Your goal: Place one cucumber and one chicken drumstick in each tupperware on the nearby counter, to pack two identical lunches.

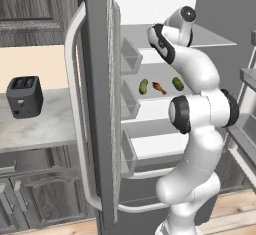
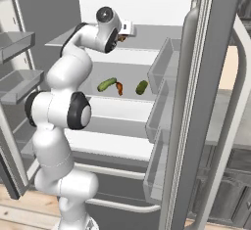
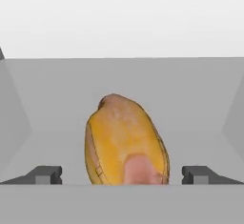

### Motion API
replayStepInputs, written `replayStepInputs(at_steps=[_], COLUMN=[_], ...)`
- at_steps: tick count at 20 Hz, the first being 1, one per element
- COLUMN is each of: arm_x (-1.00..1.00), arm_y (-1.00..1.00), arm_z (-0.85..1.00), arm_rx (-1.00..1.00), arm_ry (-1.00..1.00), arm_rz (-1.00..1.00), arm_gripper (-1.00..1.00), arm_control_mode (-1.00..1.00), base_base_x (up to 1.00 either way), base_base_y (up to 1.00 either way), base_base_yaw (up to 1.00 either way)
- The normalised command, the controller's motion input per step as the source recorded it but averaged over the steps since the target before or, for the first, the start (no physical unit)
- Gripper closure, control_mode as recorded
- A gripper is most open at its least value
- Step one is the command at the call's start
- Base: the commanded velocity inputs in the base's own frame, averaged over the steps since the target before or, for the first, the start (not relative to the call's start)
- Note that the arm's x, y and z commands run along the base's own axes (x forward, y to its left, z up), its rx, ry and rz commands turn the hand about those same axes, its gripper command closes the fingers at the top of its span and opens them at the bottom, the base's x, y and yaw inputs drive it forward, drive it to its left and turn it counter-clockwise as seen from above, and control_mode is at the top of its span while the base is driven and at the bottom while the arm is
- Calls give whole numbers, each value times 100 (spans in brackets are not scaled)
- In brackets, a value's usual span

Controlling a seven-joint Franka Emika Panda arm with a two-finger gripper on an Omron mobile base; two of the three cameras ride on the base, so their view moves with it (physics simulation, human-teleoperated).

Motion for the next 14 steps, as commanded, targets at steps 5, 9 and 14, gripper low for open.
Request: replayStepInputs(at_steps=[5, 9, 14], arm_x=[49, 44, 16], arm_y=[0, 0, 0], arm_z=[-12, -10, -3], arm_rx=[1, 0, 0], arm_ry=[8, 2, 0], arm_rz=[0, 0, 0], arm_gripper=[-100, -100, 100], arm_control_mode=[-100, -100, -100], base_base_x=[0, 0, 0], base_base_y=[0, 0, 0], base_base_yaw=[0, 0, 0])
